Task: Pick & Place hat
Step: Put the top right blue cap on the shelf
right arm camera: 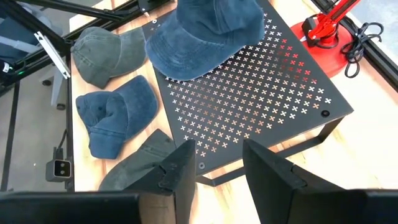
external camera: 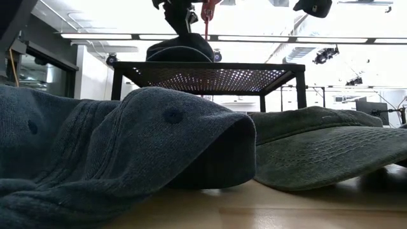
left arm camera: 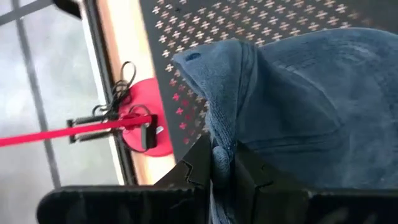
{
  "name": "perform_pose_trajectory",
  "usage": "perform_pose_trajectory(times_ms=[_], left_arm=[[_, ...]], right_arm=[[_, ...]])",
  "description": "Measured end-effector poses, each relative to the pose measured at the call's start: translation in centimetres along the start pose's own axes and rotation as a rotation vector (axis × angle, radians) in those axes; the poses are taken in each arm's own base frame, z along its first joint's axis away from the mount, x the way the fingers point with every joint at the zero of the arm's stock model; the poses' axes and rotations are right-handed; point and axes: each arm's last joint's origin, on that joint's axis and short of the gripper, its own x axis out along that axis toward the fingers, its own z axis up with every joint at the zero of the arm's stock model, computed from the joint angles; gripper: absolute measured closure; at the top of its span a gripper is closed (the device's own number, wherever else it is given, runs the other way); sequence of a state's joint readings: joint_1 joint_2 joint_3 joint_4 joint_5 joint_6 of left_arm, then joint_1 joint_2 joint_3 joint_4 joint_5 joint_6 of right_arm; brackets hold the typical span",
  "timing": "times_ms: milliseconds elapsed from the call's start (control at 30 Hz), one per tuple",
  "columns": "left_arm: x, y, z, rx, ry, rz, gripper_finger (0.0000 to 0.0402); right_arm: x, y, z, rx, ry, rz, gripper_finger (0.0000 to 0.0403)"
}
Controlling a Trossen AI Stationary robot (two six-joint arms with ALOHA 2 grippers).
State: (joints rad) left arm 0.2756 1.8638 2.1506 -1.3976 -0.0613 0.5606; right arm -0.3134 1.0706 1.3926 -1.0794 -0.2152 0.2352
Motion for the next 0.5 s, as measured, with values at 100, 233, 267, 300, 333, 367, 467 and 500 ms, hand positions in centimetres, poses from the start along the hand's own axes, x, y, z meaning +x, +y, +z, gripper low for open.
perform_pose_trajectory(times_ms=[100,233,267,300,333,367,467,500], left_arm=[[0.2,0.0,0.1,0.040,-0.007,-0.019,0.0377],[0.5,-0.1,0.2,0.070,-0.009,-0.040,0.0377],[0.5,-0.1,0.2,0.077,-0.010,-0.043,0.0377],[0.6,-0.1,0.2,0.088,-0.010,-0.045,0.0377],[0.7,-0.1,0.2,0.095,-0.007,-0.049,0.0377],[0.8,-0.1,0.1,0.098,0.000,-0.054,0.0377],[1.0,-0.1,0.1,0.116,0.013,-0.064,0.0377],[1.0,-0.2,0.1,0.118,0.016,-0.065,0.0377]], right_arm=[[0.0,0.0,0.0,0.000,0.000,0.000,0.0277],[0.0,0.0,0.0,-0.005,0.000,0.000,0.0277],[0.0,0.0,0.0,-0.005,0.000,0.000,0.0277],[0.0,0.0,0.0,-0.005,0.000,0.000,0.0277],[0.0,0.0,0.0,-0.005,0.000,0.000,0.0277],[0.0,0.0,0.0,-0.005,0.000,0.000,0.0277],[0.0,0.0,0.0,-0.005,0.000,0.000,0.0277],[0.0,0.0,0.0,-0.007,0.000,0.000,0.0277]])
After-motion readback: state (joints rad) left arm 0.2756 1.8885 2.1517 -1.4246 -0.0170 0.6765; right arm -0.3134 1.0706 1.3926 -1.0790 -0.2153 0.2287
